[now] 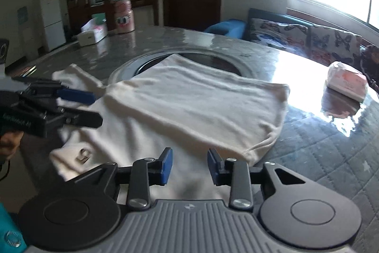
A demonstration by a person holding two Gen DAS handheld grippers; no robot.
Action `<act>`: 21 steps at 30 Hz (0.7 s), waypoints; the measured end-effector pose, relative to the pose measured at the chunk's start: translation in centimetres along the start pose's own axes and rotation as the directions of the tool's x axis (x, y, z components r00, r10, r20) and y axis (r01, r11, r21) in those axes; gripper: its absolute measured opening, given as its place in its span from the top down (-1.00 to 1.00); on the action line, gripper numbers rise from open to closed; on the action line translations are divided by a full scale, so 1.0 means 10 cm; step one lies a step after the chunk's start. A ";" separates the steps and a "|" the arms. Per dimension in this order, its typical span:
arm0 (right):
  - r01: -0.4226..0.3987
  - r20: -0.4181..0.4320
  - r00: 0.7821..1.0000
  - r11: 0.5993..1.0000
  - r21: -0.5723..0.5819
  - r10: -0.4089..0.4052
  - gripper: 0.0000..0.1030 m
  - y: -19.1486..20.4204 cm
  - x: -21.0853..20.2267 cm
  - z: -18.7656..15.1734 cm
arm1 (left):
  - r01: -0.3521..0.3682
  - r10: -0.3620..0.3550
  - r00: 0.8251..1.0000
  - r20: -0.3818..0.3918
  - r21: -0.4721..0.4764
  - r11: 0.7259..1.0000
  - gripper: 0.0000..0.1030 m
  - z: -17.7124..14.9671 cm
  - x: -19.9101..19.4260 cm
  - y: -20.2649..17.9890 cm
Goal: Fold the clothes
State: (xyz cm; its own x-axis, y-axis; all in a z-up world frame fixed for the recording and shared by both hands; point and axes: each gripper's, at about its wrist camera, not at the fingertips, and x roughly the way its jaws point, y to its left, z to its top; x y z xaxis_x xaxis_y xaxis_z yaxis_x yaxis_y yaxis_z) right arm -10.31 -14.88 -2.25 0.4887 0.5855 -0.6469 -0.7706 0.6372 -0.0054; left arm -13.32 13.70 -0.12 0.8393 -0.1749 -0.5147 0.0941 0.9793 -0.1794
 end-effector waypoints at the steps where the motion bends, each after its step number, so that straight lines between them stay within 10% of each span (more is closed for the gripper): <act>1: -0.001 -0.005 1.000 1.000 -0.004 0.001 0.31 0.02 0.00 -0.02 | -0.023 0.023 1.000 0.002 0.000 1.000 -0.17 -0.02 -0.02 0.01; 7: -0.003 -0.027 1.000 1.000 -0.011 0.002 0.23 0.10 -0.01 -0.11 | -0.118 0.119 0.993 0.008 -0.058 0.991 0.20 -0.09 -0.10 0.14; 16: 0.003 -0.033 0.999 1.000 -0.018 -0.004 0.10 0.13 0.00 -0.11 | -0.177 0.179 0.983 0.032 -0.066 0.982 0.04 -0.14 -0.27 0.27; 21: -0.003 -0.024 1.000 1.000 -0.027 0.002 0.01 0.16 -0.02 -0.07 | -0.352 0.364 0.929 0.069 -0.147 0.925 -0.11 -0.06 -0.42 0.59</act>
State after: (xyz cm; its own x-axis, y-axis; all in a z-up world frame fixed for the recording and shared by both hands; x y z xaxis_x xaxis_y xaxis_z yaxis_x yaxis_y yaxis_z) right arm -11.91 -14.27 -2.65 0.4770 0.5746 -0.6651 -0.7829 0.6216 -0.0244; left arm -16.64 20.18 0.49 0.8507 0.2012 -0.4856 -0.2866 0.9520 -0.1076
